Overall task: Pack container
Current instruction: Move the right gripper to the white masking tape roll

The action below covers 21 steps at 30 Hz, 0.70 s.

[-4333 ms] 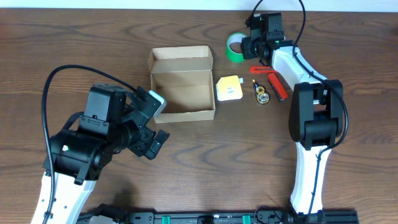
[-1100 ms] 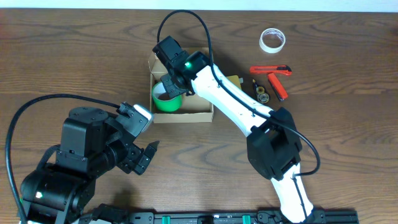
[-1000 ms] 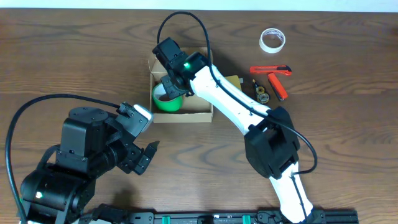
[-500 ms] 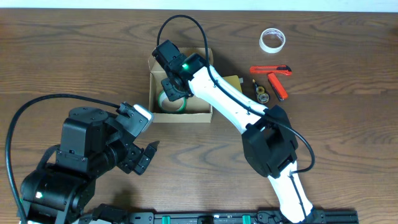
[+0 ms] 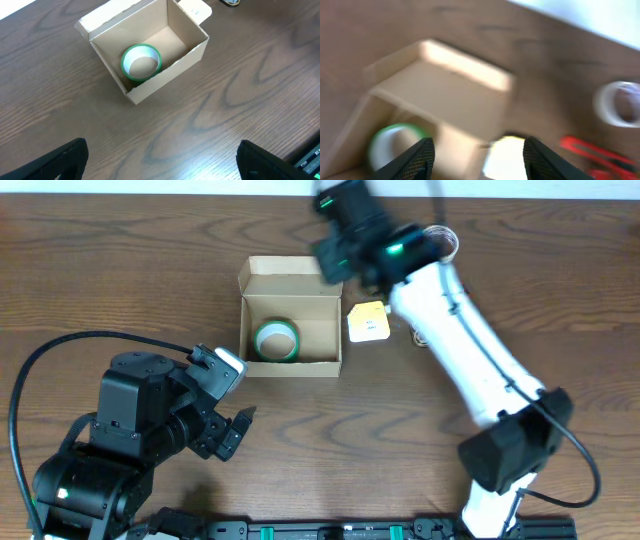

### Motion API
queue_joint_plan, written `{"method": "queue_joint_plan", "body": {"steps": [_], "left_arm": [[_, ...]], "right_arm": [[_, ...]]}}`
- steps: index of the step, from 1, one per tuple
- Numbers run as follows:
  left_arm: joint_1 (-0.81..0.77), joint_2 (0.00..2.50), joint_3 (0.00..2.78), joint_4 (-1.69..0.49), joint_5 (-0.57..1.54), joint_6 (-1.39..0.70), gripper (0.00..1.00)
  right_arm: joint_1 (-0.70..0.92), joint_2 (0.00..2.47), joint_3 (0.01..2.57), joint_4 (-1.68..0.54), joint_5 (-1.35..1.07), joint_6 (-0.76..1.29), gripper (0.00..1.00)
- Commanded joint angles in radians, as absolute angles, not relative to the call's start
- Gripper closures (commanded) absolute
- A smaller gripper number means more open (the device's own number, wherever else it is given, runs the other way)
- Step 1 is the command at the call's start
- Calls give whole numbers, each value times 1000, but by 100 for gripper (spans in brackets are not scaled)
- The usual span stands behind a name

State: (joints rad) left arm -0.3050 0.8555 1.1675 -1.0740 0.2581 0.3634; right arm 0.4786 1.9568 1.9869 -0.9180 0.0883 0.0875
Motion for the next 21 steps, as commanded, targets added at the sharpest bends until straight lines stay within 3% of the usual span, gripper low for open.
{"method": "queue_joint_plan", "body": {"steps": [1,8,21], "left_arm": [[-307,854,1183,-1077,252,370,5],[-307,854,1183,-1077,252,370,5],[-307,854,1183,-1077,252,370,5]], "right_arm": [[363,1996,1982,-919,116,31,40],[181,2082,1982,-858,94,-88,37],[76,2296,1982,-600,87,-162,28]]}}
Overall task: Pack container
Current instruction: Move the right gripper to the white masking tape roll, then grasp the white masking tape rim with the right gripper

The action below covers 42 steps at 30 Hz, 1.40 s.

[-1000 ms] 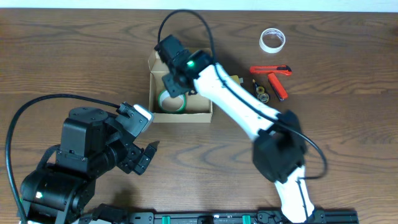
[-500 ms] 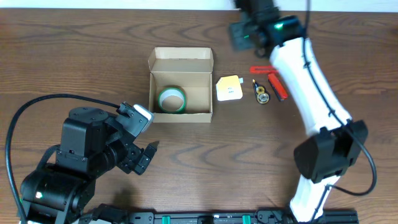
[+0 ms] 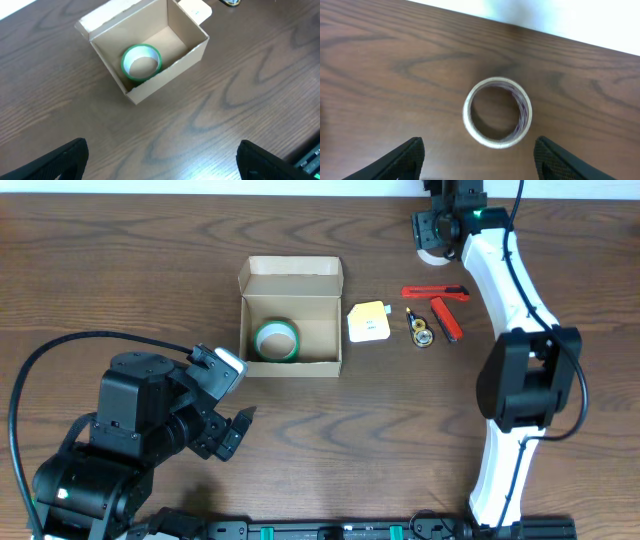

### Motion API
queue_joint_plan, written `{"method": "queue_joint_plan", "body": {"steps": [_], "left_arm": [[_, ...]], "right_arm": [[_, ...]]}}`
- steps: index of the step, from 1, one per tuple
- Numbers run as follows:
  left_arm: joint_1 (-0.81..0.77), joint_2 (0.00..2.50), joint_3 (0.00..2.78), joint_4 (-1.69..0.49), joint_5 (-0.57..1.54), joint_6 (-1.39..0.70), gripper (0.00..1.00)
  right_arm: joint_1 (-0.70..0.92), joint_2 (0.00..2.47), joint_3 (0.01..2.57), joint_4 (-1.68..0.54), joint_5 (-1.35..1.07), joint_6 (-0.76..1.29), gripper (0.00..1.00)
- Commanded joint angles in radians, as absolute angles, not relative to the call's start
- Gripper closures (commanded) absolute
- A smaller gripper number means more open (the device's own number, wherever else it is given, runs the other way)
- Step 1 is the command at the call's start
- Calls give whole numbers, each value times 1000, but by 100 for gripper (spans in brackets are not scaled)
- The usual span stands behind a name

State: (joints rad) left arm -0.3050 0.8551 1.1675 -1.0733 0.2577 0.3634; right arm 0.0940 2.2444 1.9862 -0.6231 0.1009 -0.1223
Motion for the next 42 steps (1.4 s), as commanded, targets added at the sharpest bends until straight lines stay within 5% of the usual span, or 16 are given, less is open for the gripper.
{"method": "queue_joint_plan", "body": {"steps": [1,19,37,42], "left_arm": [[-307,854,1183,-1077,252,370,5],[-307,854,1183,-1077,252,370,5],[-307,854,1183,-1077,252,370,5],[-307,854,1183,-1077,252,370,5]], "right_arm": [[76,2313,1982,-586,81,-174,28],[63,2475,1982,-409,78,-195,29],[63,2507,1982,-424,62,-104,62],[64,2508,1982,-424,52,-101,82]]}}
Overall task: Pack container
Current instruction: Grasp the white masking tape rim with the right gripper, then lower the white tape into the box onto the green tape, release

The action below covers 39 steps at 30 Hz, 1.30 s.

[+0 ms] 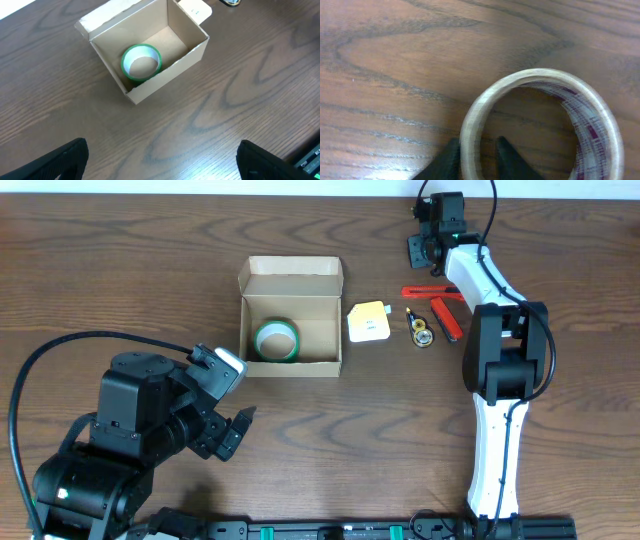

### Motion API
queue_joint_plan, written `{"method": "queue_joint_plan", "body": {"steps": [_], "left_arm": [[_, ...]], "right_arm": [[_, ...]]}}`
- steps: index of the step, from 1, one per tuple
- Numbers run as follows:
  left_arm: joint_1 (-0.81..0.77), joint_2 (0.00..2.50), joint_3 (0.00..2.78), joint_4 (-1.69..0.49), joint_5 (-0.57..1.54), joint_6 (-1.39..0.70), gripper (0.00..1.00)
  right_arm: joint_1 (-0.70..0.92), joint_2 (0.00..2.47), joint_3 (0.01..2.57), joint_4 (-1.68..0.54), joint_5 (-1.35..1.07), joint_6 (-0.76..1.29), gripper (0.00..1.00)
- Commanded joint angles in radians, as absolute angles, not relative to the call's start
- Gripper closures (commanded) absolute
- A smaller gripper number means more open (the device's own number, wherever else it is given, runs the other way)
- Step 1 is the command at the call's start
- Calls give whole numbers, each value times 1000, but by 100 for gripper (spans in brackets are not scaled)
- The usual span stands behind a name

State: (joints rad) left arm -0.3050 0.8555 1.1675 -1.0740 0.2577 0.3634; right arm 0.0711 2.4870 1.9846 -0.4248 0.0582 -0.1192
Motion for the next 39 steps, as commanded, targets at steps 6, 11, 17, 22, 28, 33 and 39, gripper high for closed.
{"method": "queue_joint_plan", "body": {"steps": [6,11,17,22,28,33,39], "left_arm": [[-307,854,1183,-1077,252,370,5],[-307,854,1183,-1077,252,370,5],[-307,854,1183,-1077,252,370,5],[-307,854,1183,-1077,252,370,5],[-307,854,1183,-1077,252,370,5],[-307,854,1183,-1077,252,370,5],[-307,854,1183,-1077,252,370,5]], "right_arm": [[64,2508,1982,-427,52,-59,99],[69,2477,1983,-445,47,-48,99],[93,2330,1984,-509,46,-54,99],[139,2154,1984,-624,-39,-61,99],[252,2005,1984,-739,-154,-61,99],[380,1982,1984,-854,-241,-61,99],[532,1999,1980,-998,-281,-142,99]]}}
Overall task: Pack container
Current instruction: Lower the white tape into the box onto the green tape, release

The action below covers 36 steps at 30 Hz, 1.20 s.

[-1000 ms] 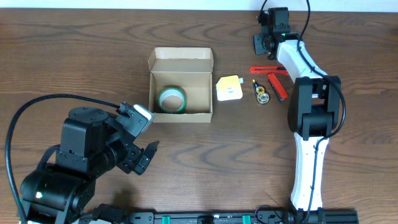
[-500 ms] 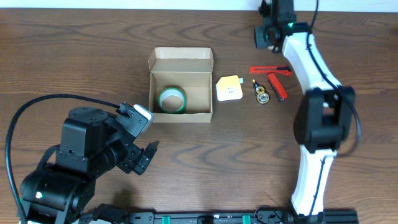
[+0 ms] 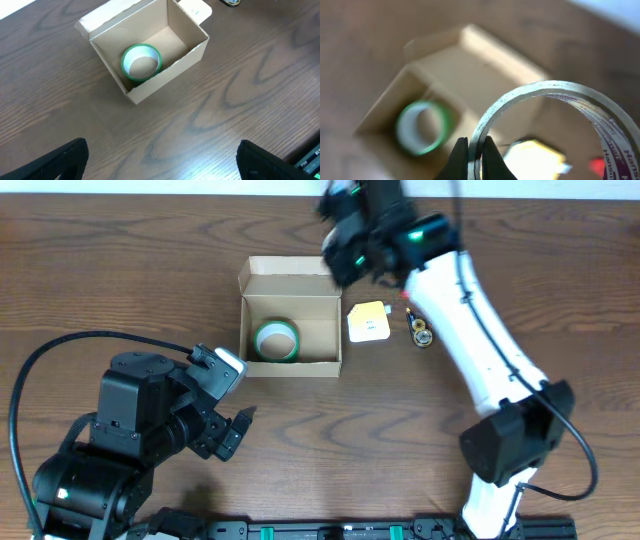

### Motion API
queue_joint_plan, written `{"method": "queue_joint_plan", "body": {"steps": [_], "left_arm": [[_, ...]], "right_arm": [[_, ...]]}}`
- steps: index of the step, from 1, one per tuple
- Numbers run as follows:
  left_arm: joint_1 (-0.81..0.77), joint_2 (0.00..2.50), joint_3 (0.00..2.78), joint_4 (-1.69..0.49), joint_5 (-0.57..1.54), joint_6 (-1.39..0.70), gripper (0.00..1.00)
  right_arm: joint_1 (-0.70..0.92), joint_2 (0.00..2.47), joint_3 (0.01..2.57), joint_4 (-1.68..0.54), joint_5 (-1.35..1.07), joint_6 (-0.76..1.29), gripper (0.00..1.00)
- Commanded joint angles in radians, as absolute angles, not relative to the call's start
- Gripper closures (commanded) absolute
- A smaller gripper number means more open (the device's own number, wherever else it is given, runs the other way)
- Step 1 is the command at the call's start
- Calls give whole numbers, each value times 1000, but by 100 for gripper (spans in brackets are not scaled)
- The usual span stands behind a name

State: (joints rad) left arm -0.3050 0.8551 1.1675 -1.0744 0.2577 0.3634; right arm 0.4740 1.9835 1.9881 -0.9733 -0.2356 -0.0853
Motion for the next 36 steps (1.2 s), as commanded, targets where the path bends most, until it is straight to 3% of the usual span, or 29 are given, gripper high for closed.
{"method": "queue_joint_plan", "body": {"steps": [1,12,36], "left_arm": [[-307,854,1183,-1077,252,370,5],[-307,854,1183,-1077,252,370,5],[-307,854,1183,-1077,252,370,5]], "right_arm": [[558,2003,1980,-1012,-281,-161,99],[704,2089,1922,-1003,-278,-120,99],[767,2207,1912,-957,-303,-95,99]]}}
